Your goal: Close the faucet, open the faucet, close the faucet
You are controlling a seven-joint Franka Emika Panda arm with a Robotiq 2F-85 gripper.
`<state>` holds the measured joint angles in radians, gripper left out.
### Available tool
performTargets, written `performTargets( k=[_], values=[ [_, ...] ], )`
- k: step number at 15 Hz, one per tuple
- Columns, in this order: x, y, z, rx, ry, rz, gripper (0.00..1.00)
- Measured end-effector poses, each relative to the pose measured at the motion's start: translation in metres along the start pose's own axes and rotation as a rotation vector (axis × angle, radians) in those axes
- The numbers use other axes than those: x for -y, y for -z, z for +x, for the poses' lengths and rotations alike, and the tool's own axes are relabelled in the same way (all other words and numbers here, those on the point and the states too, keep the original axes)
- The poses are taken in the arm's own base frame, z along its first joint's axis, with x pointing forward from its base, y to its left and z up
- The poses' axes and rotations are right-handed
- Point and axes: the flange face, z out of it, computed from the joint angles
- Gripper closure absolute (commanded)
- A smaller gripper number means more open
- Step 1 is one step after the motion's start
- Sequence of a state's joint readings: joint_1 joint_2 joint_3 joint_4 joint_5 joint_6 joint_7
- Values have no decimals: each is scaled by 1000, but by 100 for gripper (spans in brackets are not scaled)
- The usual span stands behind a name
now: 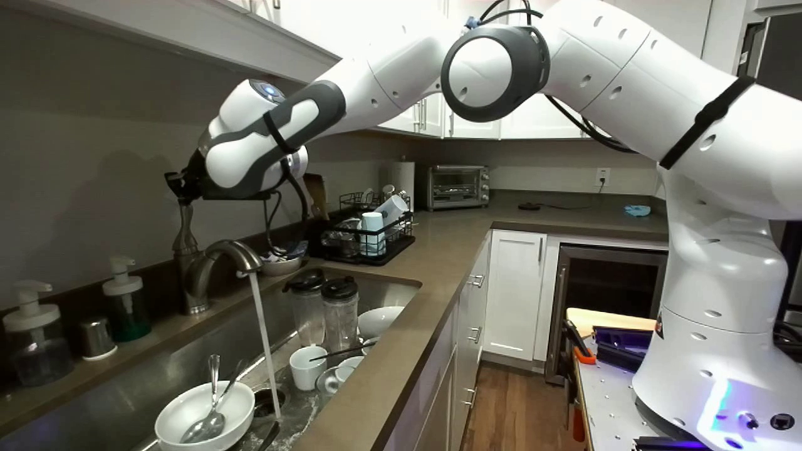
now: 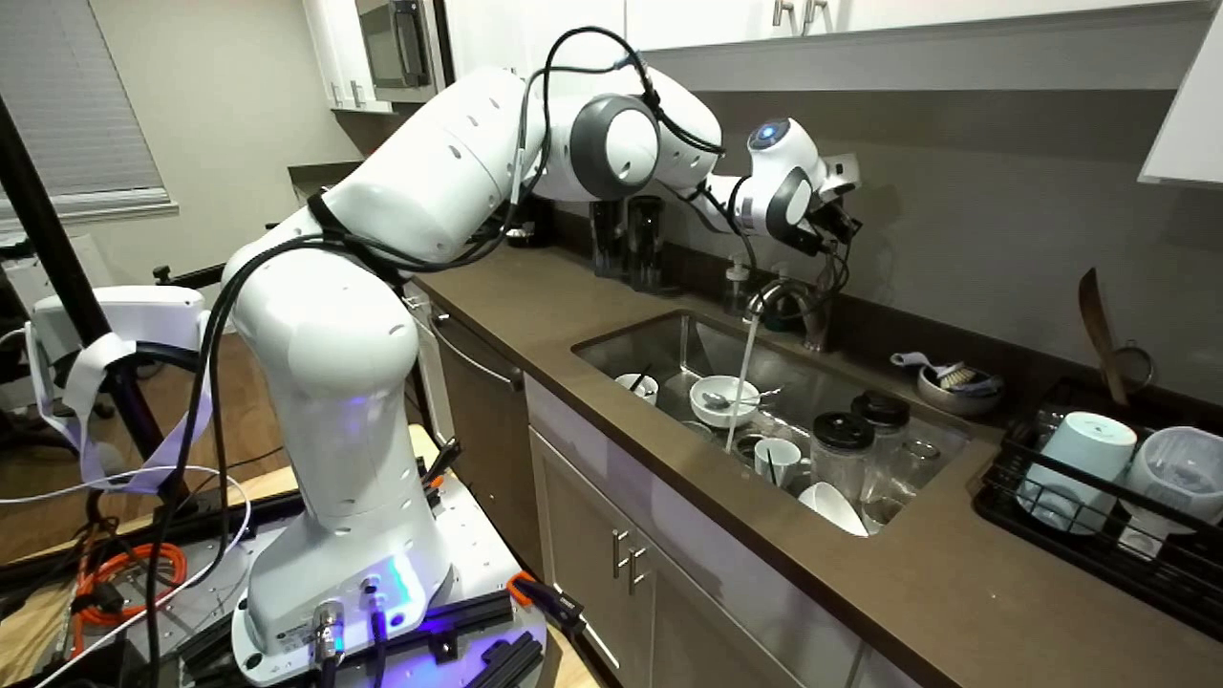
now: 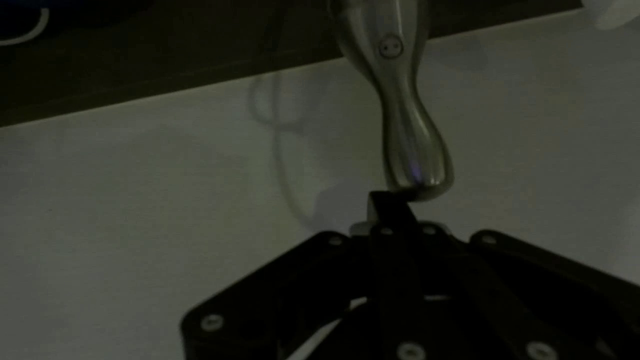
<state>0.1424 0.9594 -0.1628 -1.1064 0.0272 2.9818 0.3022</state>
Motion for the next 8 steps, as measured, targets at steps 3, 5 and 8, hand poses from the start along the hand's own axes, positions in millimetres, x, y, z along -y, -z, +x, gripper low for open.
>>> performTargets(
  k=[3,5,8],
  values=[
    [-11,0,6,24,12,-16,100],
    [-17,0,11,30,15,-19,100],
    [-25,4,22,11,10,-24,100]
  ],
)
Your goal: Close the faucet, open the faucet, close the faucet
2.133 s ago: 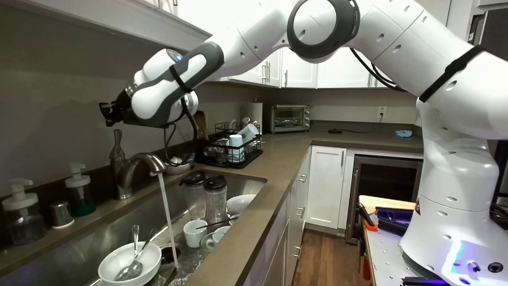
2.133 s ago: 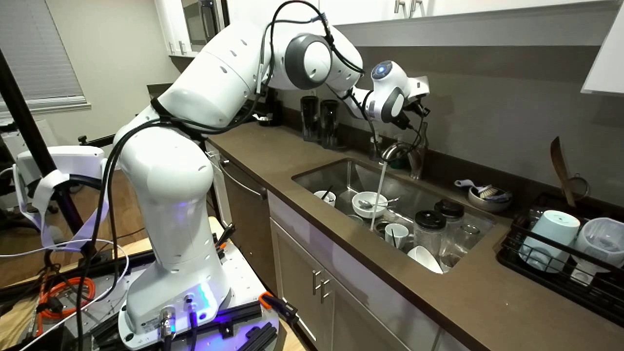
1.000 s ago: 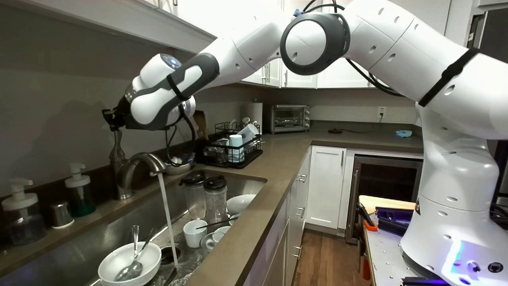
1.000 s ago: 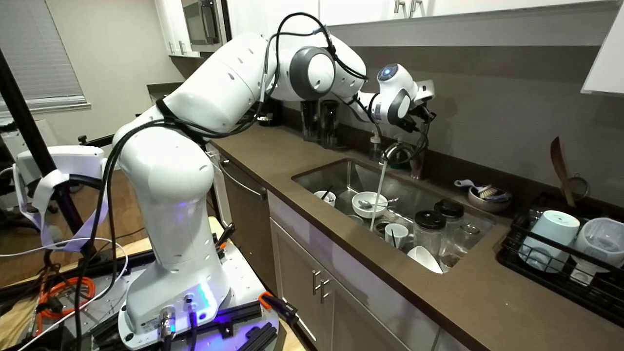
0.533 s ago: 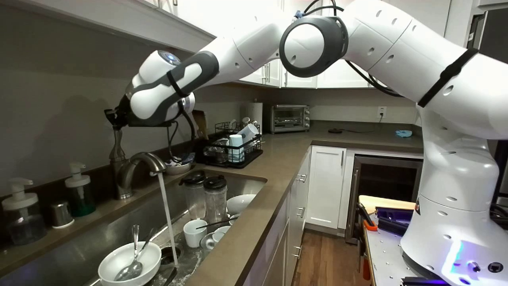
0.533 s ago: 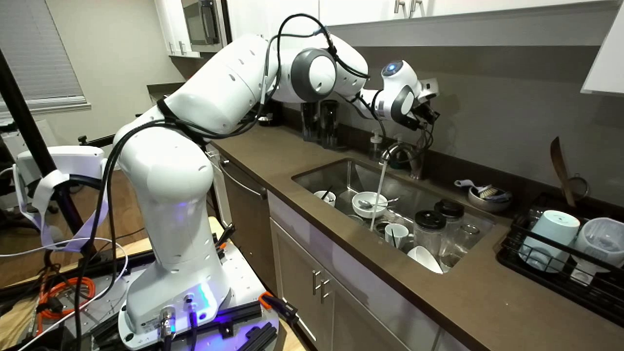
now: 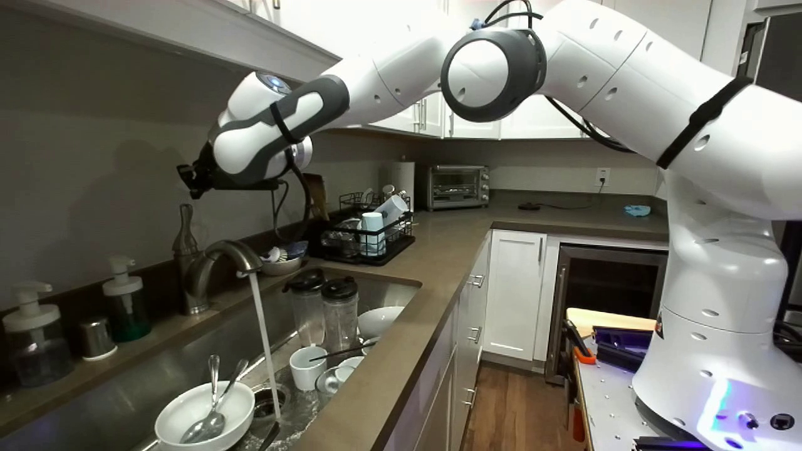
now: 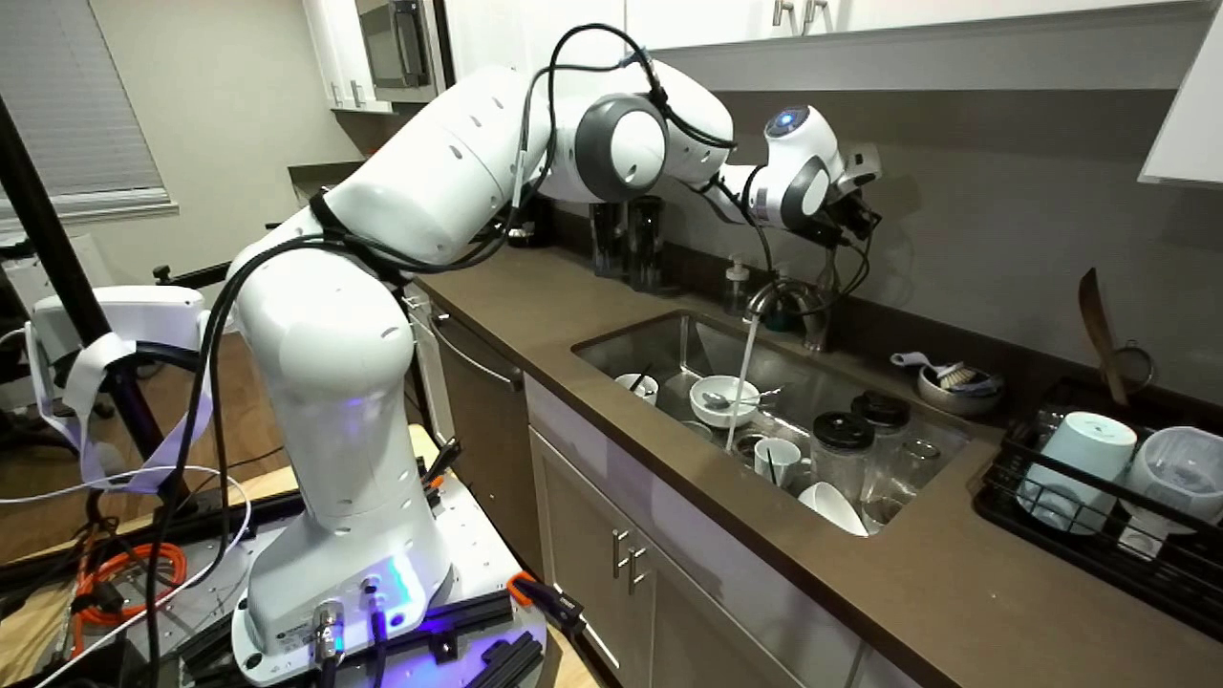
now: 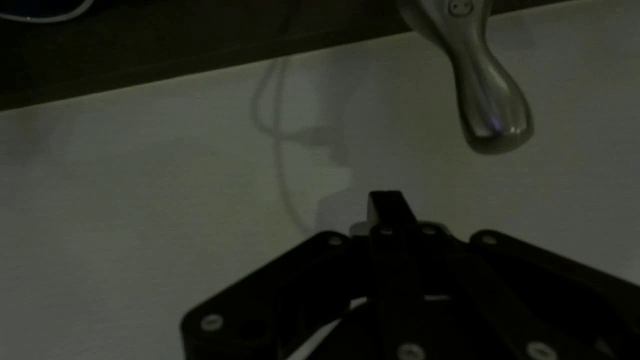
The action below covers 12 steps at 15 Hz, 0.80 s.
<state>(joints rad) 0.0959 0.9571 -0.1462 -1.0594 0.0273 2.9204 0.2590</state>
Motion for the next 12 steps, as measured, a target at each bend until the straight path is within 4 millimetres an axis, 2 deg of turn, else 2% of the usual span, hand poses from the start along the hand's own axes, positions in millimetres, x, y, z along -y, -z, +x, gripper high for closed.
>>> performTargets(
  k=[6,12],
  values=[
    [-2,5,14,26,-4,26,100],
    [6,4,13,51,-4,50,100]
  ],
)
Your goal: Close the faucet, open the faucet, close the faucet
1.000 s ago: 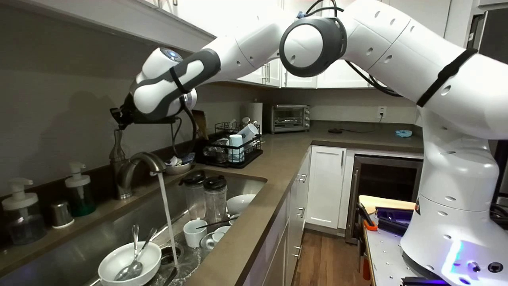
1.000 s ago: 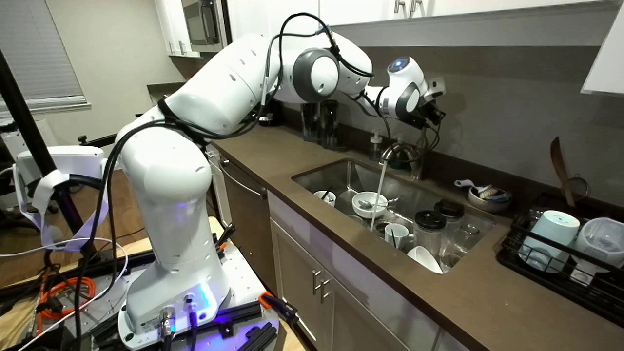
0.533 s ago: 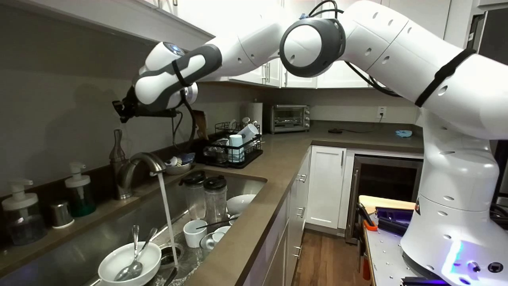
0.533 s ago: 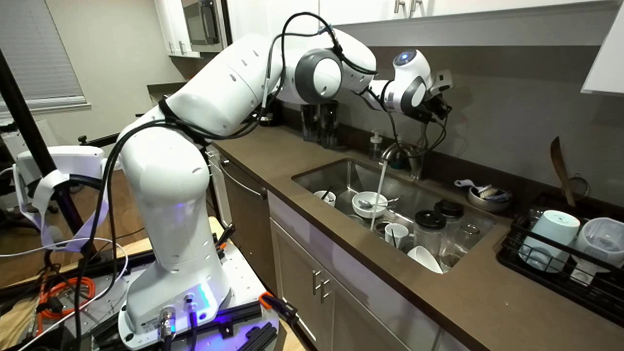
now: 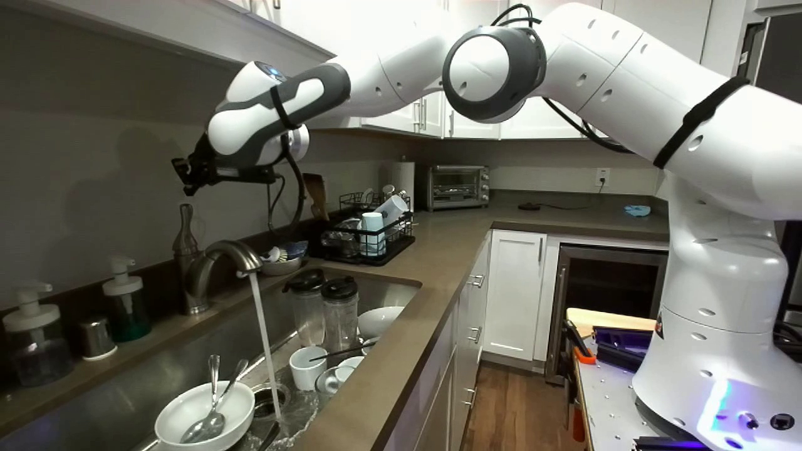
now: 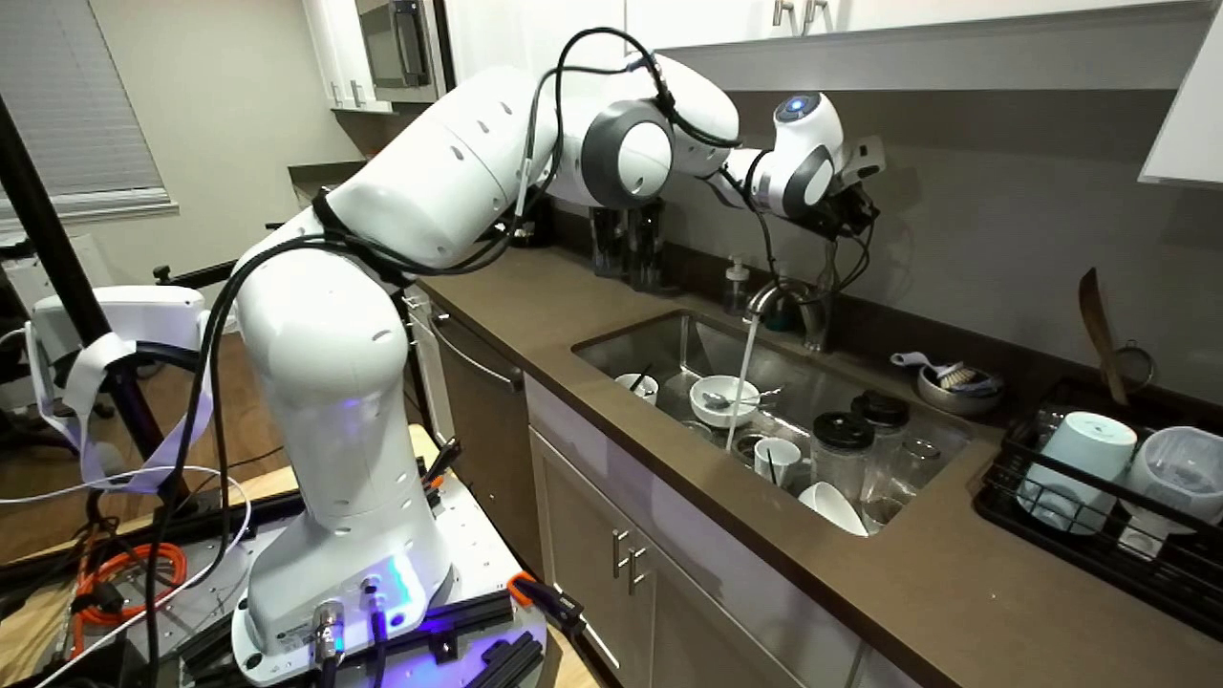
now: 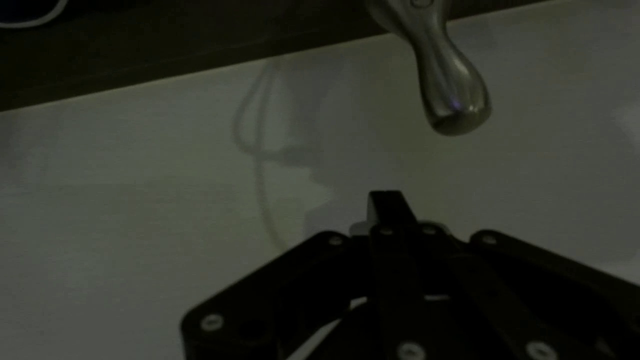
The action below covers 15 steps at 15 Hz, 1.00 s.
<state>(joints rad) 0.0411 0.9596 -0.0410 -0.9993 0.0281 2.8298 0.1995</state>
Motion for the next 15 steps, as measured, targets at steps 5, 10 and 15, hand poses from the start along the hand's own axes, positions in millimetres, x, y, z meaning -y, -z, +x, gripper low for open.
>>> performTargets(
  k=[5,10,15],
  values=[
    [18,-13,-23,34,15,16,100],
    [23,-14,-26,18,20,23,100],
    [24,-13,-28,13,31,17,100]
  ],
)
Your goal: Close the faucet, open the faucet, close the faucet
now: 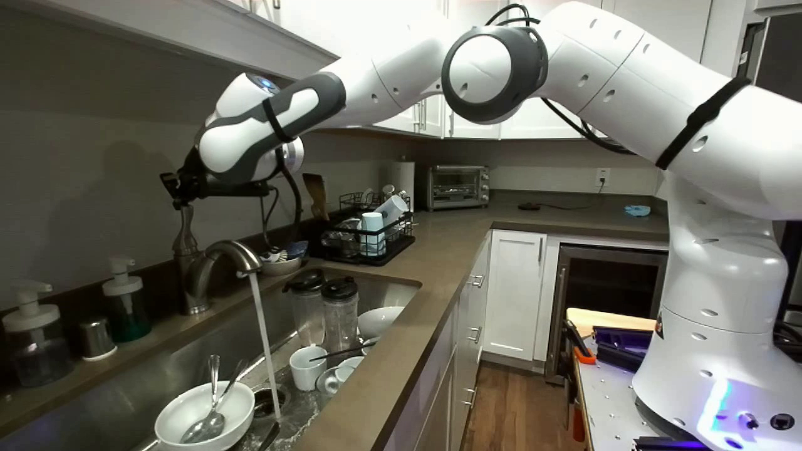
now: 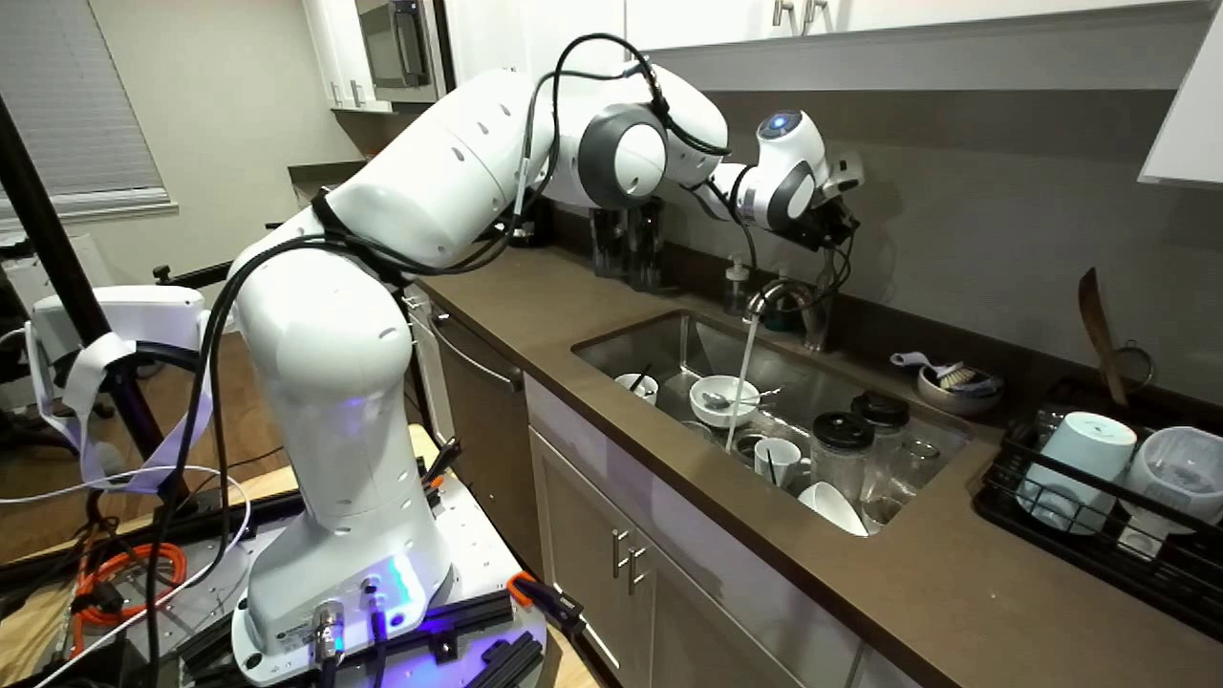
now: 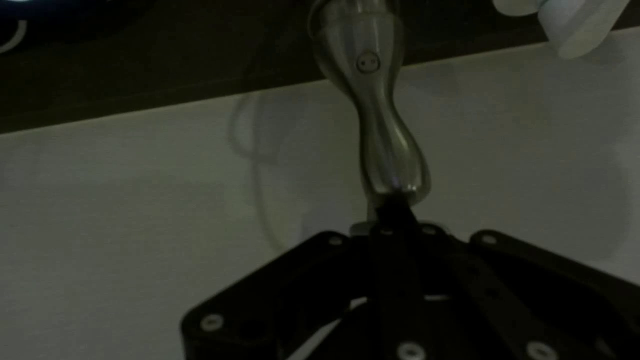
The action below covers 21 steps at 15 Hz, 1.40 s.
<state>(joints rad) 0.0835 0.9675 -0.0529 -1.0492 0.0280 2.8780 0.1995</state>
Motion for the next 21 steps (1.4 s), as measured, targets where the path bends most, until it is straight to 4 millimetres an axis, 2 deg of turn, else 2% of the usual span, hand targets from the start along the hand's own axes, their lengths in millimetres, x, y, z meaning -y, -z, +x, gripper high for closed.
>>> performTargets(
  k=[7,14,21],
  values=[
    [3,9,-14,-15,20,-7,100],
    [4,25,-50,-32,44,-14,100],
    [3,50,-74,-119,52,-29,100]
  ],
)
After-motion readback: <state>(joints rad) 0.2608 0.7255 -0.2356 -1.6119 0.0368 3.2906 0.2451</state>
